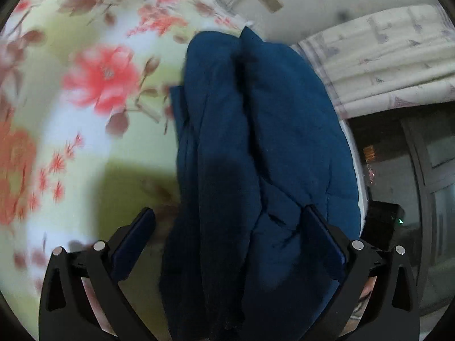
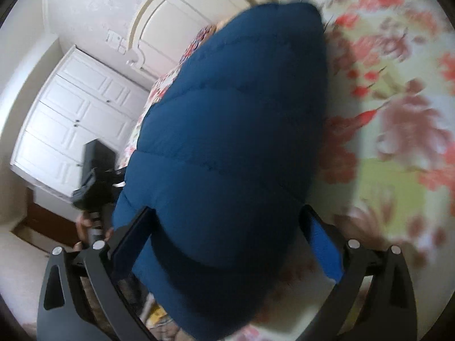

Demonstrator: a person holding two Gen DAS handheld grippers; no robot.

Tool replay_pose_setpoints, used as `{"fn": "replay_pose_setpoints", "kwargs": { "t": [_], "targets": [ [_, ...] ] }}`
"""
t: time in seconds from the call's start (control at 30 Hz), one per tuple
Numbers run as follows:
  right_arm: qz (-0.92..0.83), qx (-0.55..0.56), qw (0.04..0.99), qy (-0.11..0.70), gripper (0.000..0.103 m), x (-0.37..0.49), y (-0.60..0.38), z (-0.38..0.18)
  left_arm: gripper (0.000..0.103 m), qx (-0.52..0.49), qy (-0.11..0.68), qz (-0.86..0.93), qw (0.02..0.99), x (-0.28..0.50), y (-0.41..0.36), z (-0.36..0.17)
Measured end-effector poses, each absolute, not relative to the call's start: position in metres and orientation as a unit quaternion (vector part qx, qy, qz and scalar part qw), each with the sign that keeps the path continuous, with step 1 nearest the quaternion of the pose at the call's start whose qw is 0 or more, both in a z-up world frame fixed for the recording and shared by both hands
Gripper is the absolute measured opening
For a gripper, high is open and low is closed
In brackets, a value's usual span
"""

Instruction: Fold large clothes

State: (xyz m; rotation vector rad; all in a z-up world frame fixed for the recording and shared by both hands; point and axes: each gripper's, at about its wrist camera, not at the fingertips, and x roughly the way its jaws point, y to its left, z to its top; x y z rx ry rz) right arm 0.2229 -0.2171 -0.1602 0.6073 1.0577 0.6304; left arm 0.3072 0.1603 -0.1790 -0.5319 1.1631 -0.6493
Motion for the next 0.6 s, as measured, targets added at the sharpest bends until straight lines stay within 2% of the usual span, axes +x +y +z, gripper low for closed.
{"fn": "replay_pose_setpoints", "kwargs": {
  "t": [0.1,0.13,0.17,0.27,0.37,0.6],
  "targets": [
    [0.307,0.280,0.770,0.484,0.101,0.227,-0.215,-0.164,0.099,-0.239,0.536,-0.326,0.741,0.308,0.157,-0.181],
    [0.311,0.277,0.776,0.474,0.097,0.224,-0.214,-0.162,0.094,-0.265,0.540,-0.359,0.713,0.308,0.155,-0.186],
    [0.311,0.269,0.787,0.459,0.087,0.219,-0.215,-0.159,0.085,-0.286,0.538,-0.381,0.695,0.308,0.153,-0.190],
    [0.312,0.244,0.819,0.414,0.068,0.204,-0.220,-0.150,0.070,-0.288,0.495,-0.401,0.715,0.300,0.145,-0.187],
    [0.301,0.203,0.856,0.369,0.059,0.195,-0.224,-0.133,0.060,-0.274,0.460,-0.405,0.741,0.293,0.129,-0.172],
    [0.251,0.178,0.899,0.311,0.057,0.243,-0.287,-0.083,0.057,-0.299,0.402,-0.415,0.759,0.340,0.057,-0.136]
  ]
}}
